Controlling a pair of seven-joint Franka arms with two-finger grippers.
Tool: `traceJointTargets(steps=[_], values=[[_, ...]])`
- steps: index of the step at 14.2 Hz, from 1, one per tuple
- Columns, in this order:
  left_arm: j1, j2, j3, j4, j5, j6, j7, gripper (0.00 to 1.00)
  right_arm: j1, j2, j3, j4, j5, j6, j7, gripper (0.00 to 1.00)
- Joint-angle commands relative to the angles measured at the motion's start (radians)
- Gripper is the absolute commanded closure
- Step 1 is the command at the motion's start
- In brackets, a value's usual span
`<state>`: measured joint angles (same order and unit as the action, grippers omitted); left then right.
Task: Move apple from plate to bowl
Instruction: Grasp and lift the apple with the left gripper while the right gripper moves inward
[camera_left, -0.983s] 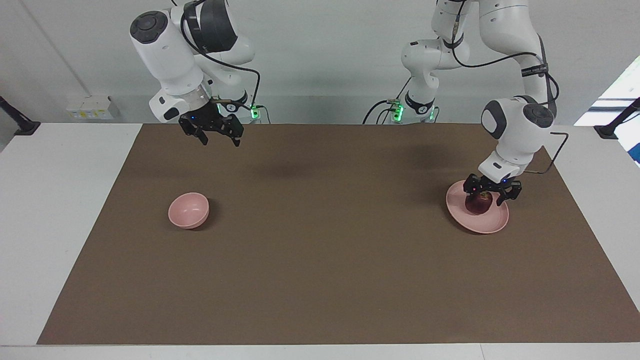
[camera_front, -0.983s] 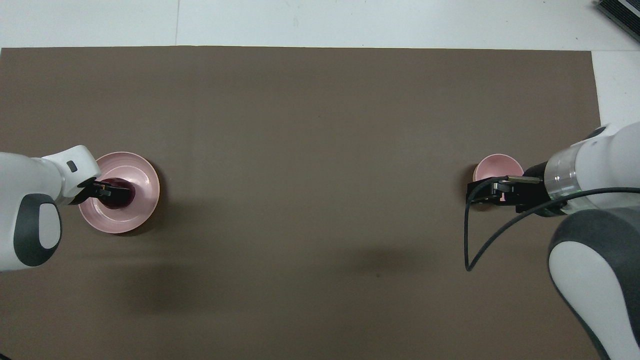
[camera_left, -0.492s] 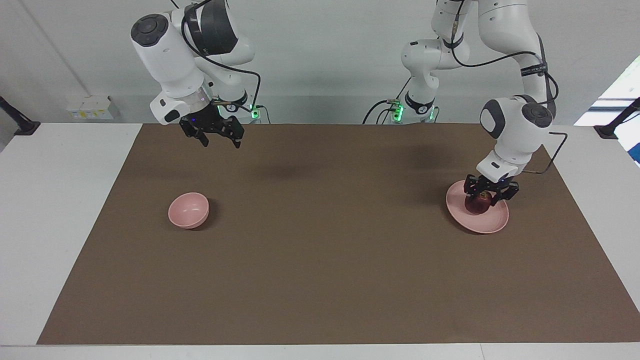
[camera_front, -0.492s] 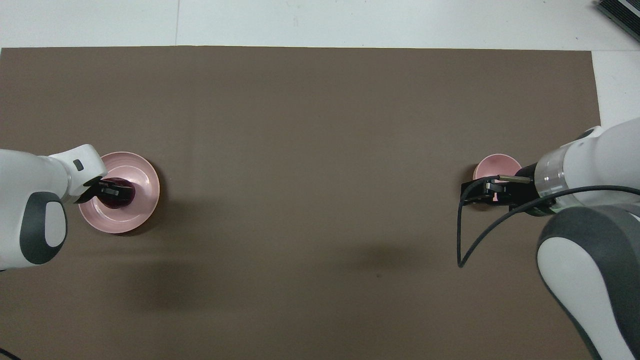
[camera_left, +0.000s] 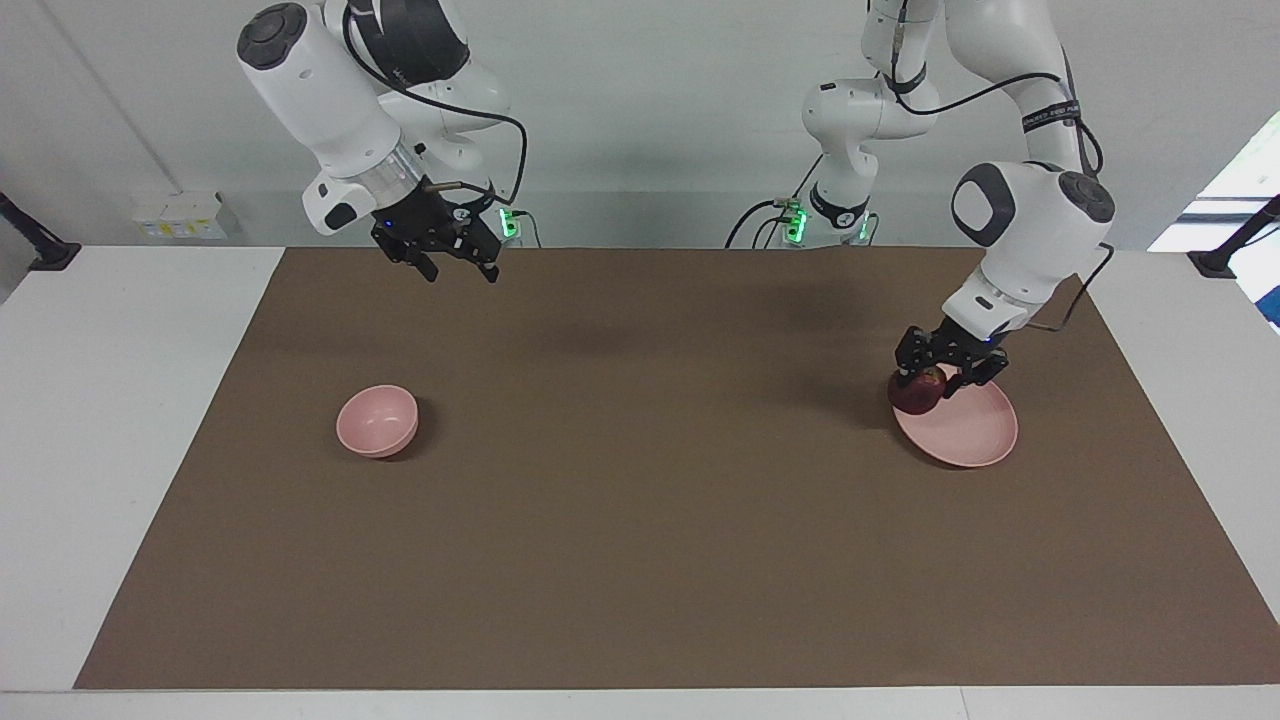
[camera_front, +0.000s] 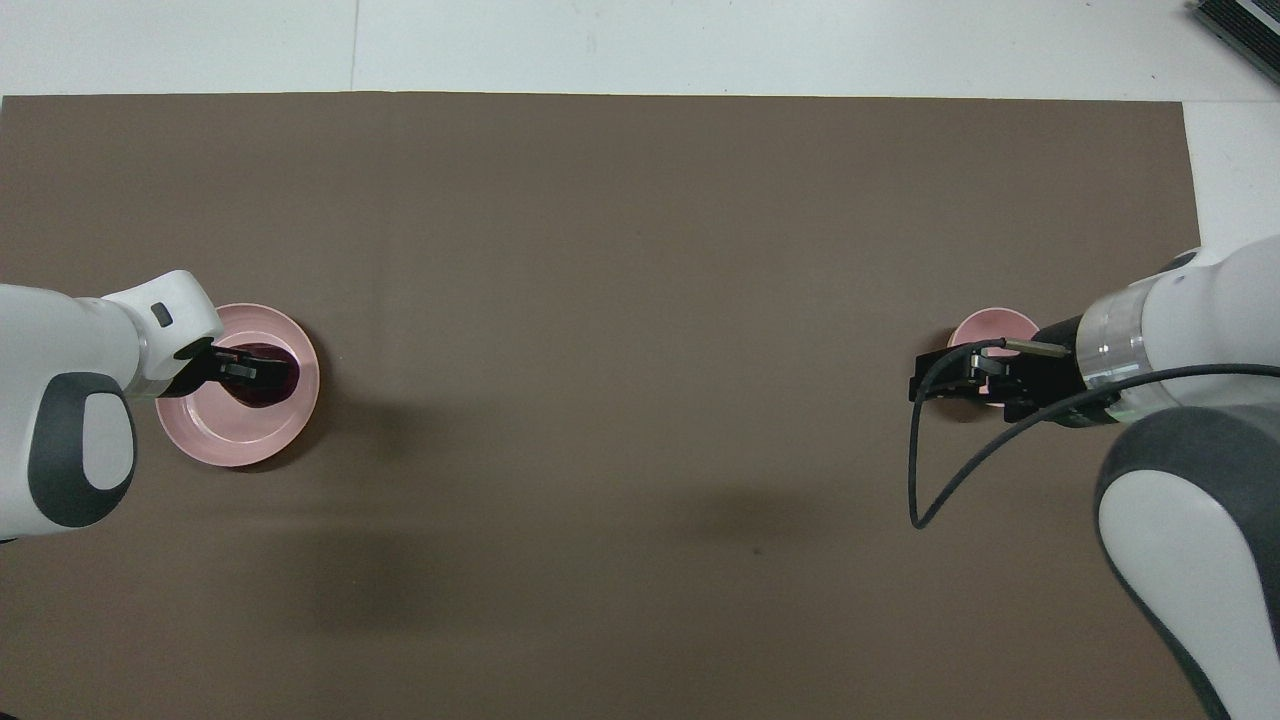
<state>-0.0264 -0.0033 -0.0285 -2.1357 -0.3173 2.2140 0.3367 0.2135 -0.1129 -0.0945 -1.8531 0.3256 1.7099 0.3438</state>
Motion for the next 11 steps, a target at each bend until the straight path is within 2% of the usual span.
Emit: traceJointTargets(steps=[1,3,5,8,11], values=[[-0.013,-0.01,-0.036,0.046,-0.098,-0.089,-0.095,1.0,-0.029,-0.001,-0.005,0.015,0.119,-0.032,0.052,0.0],[-0.013,-0.01,-0.074,0.046,-0.165,-0.083,-0.157,1.0,-0.028,-0.002,-0.005,0.015,0.167,-0.035,0.116,0.0],[-0.013,-0.018,-0.082,0.043,-0.34,-0.086,-0.157,1.0,-0.019,-0.005,-0.002,0.014,0.217,-0.044,0.241,0.0],[-0.015,-0.02,-0.129,0.04,-0.517,-0.071,-0.157,1.0,-0.002,-0.007,0.009,0.012,0.303,-0.03,0.488,0.0],[-0.015,-0.027,-0.197,0.033,-0.682,-0.018,-0.159,1.0,0.007,-0.007,0.012,0.012,0.404,-0.007,0.645,0.0]])
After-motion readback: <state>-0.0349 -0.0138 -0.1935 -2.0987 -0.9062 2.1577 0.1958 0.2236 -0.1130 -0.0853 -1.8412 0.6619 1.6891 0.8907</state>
